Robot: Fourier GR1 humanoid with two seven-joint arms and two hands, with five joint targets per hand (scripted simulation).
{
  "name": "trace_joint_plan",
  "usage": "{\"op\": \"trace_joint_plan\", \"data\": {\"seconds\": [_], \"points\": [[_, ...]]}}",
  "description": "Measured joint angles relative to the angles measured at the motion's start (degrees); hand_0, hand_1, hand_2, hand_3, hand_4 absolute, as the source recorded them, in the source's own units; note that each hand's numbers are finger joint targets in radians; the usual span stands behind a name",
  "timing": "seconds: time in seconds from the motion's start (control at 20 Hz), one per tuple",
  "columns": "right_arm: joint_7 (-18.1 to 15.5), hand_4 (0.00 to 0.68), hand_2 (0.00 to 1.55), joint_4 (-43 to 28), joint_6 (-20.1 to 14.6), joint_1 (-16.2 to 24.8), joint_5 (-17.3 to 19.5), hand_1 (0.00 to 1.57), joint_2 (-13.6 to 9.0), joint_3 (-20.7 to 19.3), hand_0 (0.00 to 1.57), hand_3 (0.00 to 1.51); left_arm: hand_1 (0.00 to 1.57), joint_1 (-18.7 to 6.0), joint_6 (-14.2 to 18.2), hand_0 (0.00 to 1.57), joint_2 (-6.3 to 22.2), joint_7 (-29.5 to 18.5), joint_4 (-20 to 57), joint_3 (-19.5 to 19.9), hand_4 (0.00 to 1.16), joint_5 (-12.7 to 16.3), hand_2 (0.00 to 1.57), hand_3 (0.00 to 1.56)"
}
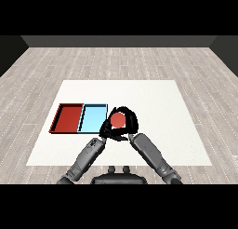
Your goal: Pick the red can and put it in the red box
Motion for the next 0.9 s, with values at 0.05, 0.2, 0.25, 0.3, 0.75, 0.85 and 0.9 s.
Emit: {"op": "trace_joint_plan", "data": {"seconds": [0.05,0.2,0.25,0.3,0.75,0.85,0.9], "points": [[1.01,0.638,1.46,-0.4,-0.29,-0.45,0.32,1.5,-0.1,0.14,1.5,1.4,0.0,0.2,0.84,0.0,0.08,-0.1,-0.61,-0.67,0.0,0.34,0.0,0.0],[1.21,0.651,1.47,0.1,-1.96,-1.56,0.37,1.54,-0.14,1.34,1.54,1.4,0.37,0.19,4.57,0.37,0.09,-1.34,0.28,-1.13,0.91,0.93,0.72,0.57],[1.25,0.654,1.47,-0.28,-2.6,-1.33,0.37,1.56,-0.13,2.25,1.56,1.4,1.45,-0.57,6.38,1.45,0.07,-1.64,1.0,-1.14,1.11,1.98,1.48,1.42],[1.11,0.652,1.46,-0.28,-3.0,-1.48,-0.1,1.53,-0.08,2.93,1.53,1.39,1.57,-0.64,7.2,1.57,0.01,-1.44,0.8,-0.49,1.13,2.87,1.57,1.52],[0.34,0.644,1.45,-0.77,-2.02,0.08,0.3,1.48,-0.2,2.34,1.48,1.39,1.57,-1.66,15.79,1.57,0.23,-2.64,2.88,-3.96,1.13,5.9,1.55,1.47],[0.14,0.642,1.44,-0.46,-2.36,-0.3,0.04,1.49,-0.24,2.64,1.49,1.39,1.57,-2.27,15.99,1.57,0.78,-2.66,3.21,-3.77,1.14,6.12,1.56,1.48],[0.45,0.646,1.44,-0.66,-2.62,-0.38,0.17,1.5,-0.23,2.82,1.5,1.39,1.57,-2.71,15.41,1.57,0.63,-3.86,4.12,-3.0,1.14,6.19,1.56,1.48]]}}
